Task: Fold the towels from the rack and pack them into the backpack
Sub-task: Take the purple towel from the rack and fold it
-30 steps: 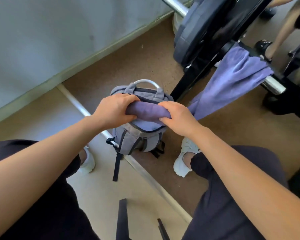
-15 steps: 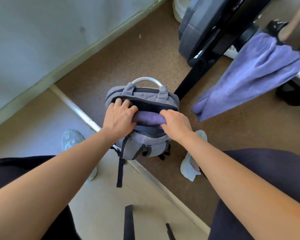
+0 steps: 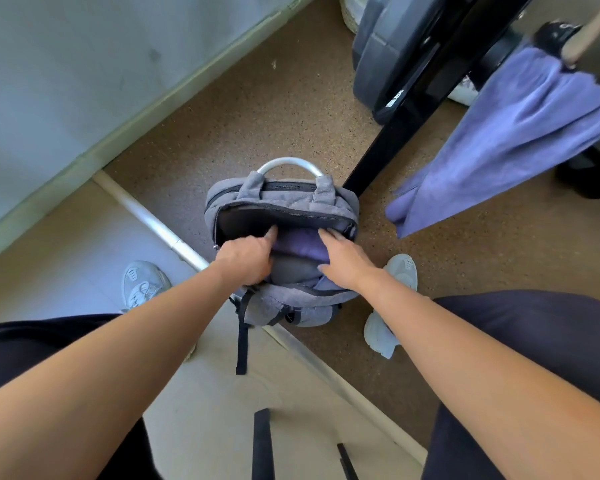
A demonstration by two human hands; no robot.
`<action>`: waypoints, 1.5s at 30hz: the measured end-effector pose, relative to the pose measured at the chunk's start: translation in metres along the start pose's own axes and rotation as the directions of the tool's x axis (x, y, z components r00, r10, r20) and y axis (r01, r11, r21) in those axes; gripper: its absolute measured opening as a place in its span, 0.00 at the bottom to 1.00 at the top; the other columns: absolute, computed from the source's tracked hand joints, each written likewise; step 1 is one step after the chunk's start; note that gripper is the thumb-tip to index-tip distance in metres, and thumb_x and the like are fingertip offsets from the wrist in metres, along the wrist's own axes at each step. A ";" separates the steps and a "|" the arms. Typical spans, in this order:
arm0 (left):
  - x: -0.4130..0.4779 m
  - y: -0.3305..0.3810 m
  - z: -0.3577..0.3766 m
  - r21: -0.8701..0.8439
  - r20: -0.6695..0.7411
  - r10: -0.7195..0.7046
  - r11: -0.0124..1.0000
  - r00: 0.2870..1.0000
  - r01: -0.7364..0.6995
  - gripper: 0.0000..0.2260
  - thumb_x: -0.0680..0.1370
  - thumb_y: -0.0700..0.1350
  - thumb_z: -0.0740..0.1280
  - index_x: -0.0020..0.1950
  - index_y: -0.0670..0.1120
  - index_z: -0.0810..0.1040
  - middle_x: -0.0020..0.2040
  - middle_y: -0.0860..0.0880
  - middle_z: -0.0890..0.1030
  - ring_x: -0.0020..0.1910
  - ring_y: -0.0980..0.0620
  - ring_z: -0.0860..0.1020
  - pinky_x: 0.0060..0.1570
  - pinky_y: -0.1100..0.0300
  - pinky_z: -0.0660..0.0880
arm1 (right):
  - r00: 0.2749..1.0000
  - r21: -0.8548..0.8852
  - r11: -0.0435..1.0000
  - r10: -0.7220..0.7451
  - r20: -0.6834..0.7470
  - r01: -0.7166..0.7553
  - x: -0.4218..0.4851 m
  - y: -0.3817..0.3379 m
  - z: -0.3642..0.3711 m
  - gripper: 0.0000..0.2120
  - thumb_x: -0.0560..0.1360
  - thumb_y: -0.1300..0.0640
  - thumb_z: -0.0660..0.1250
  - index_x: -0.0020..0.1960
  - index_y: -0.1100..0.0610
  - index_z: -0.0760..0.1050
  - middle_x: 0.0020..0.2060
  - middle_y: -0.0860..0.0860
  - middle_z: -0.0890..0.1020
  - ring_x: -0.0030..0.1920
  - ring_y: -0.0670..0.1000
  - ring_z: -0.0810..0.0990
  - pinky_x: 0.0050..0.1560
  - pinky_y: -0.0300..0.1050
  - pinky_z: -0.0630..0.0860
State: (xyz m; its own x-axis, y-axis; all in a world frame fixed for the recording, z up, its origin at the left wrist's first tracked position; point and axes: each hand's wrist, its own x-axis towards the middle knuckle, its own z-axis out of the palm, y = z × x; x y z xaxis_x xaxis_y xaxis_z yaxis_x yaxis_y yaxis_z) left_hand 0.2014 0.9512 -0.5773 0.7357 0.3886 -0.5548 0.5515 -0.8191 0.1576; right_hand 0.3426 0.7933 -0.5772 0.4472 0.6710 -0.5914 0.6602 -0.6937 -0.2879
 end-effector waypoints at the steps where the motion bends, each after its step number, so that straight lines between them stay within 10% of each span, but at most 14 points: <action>1: -0.001 -0.002 0.002 0.002 0.078 0.007 1.000 0.997 -0.007 0.31 0.84 0.50 0.58 0.85 0.52 0.49 0.69 0.39 0.78 0.64 0.36 0.78 0.57 0.46 0.74 | 0.998 0.006 1.000 -0.002 0.059 0.001 0.000 0.003 0.002 0.37 0.79 0.54 0.69 0.82 0.55 0.55 0.81 0.55 0.57 0.77 0.62 0.63 0.74 0.54 0.64; 7: -0.006 -0.012 0.001 -0.127 0.130 0.008 0.992 0.991 0.008 0.30 0.83 0.51 0.61 0.83 0.54 0.55 0.71 0.40 0.76 0.66 0.36 0.76 0.60 0.47 0.75 | 1.000 0.124 0.992 -0.011 0.018 0.009 -0.010 0.006 0.000 0.34 0.78 0.55 0.69 0.81 0.54 0.60 0.80 0.54 0.62 0.78 0.59 0.63 0.76 0.52 0.62; 18: -0.061 0.004 -0.055 -0.297 -0.271 0.072 0.942 0.960 -0.154 0.15 0.80 0.43 0.64 0.65 0.52 0.81 0.58 0.51 0.85 0.56 0.46 0.82 0.54 0.50 0.79 | 0.957 0.372 0.928 0.087 -0.278 0.024 -0.071 0.011 -0.063 0.11 0.77 0.55 0.69 0.58 0.52 0.82 0.50 0.50 0.85 0.53 0.52 0.82 0.56 0.50 0.79; 23: -0.099 0.023 -0.071 -0.541 -0.355 0.081 0.795 0.931 -0.275 0.09 0.81 0.44 0.67 0.59 0.53 0.83 0.51 0.58 0.86 0.50 0.59 0.83 0.50 0.58 0.77 | 0.669 0.785 0.585 0.503 -0.547 0.202 -0.104 0.025 -0.111 0.08 0.73 0.57 0.71 0.50 0.49 0.76 0.46 0.52 0.83 0.47 0.55 0.84 0.46 0.48 0.81; 26: -0.120 0.046 -0.072 -0.637 -0.335 0.076 0.717 0.939 -0.285 0.08 0.81 0.44 0.69 0.57 0.53 0.85 0.51 0.57 0.87 0.50 0.61 0.83 0.44 0.63 0.78 | 0.427 0.870 0.336 0.770 -0.474 0.360 -0.109 0.059 -0.136 0.30 0.65 0.51 0.74 0.64 0.53 0.70 0.62 0.58 0.76 0.51 0.61 0.84 0.50 0.58 0.84; 28: -0.131 0.063 -0.071 -0.677 -0.318 0.091 0.675 0.944 -0.293 0.09 0.82 0.42 0.68 0.57 0.51 0.85 0.51 0.57 0.87 0.52 0.60 0.83 0.49 0.60 0.80 | 0.467 0.884 0.120 0.812 -0.350 0.453 -0.109 0.079 -0.154 0.42 0.67 0.51 0.77 0.76 0.53 0.60 0.70 0.54 0.69 0.54 0.61 0.84 0.53 0.57 0.84; 31: -0.142 0.082 -0.073 -0.683 -0.319 0.111 0.662 0.941 -0.310 0.09 0.82 0.42 0.67 0.58 0.52 0.84 0.50 0.57 0.86 0.51 0.56 0.84 0.54 0.53 0.81 | 0.642 0.864 -0.082 0.705 -0.302 0.497 -0.112 0.094 -0.173 0.18 0.77 0.56 0.72 0.64 0.58 0.74 0.52 0.52 0.81 0.44 0.55 0.86 0.47 0.47 0.84; 35: -0.147 0.095 -0.081 -0.685 -0.321 0.120 0.656 0.940 -0.318 0.10 0.82 0.42 0.68 0.56 0.55 0.84 0.49 0.57 0.87 0.49 0.55 0.84 0.54 0.49 0.81 | 0.669 0.925 0.076 0.669 -0.324 0.372 -0.113 0.090 -0.164 0.09 0.77 0.61 0.68 0.38 0.57 0.78 0.26 0.50 0.75 0.27 0.49 0.72 0.36 0.45 0.73; 39: -0.152 0.099 -0.088 -0.730 -0.318 0.106 0.607 0.942 -0.314 0.09 0.78 0.49 0.67 0.52 0.62 0.84 0.48 0.55 0.87 0.50 0.50 0.84 0.56 0.44 0.80 | 0.553 0.889 0.284 0.702 -0.449 0.360 -0.112 0.084 -0.158 0.11 0.71 0.54 0.71 0.41 0.60 0.72 0.37 0.58 0.77 0.34 0.53 0.75 0.38 0.50 0.76; 42: -0.160 0.097 -0.082 -0.756 -0.310 0.088 0.581 0.947 -0.302 0.07 0.78 0.48 0.70 0.52 0.59 0.85 0.47 0.54 0.87 0.49 0.48 0.85 0.56 0.42 0.80 | 0.606 0.875 -0.059 0.744 -0.282 0.481 -0.111 0.104 -0.172 0.28 0.73 0.53 0.76 0.67 0.56 0.66 0.53 0.54 0.78 0.47 0.53 0.84 0.49 0.51 0.84; 45: -0.165 0.096 -0.072 -0.738 -0.283 0.100 0.612 0.954 -0.283 0.09 0.81 0.41 0.70 0.52 0.55 0.85 0.47 0.54 0.87 0.49 0.50 0.85 0.57 0.43 0.80 | 0.785 0.862 -0.218 0.555 -0.277 0.458 -0.119 0.108 -0.185 0.19 0.79 0.56 0.71 0.67 0.59 0.71 0.48 0.52 0.79 0.40 0.50 0.83 0.39 0.38 0.81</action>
State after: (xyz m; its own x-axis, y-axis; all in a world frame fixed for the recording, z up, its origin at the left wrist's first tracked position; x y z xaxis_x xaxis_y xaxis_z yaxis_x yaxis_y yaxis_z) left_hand 0.1611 0.8385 -0.4114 0.8683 0.4078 -0.2823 0.4193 -0.2997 0.8569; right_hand 0.4725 0.6870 -0.3985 0.8841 0.2141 -0.4154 -0.4592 0.2326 -0.8573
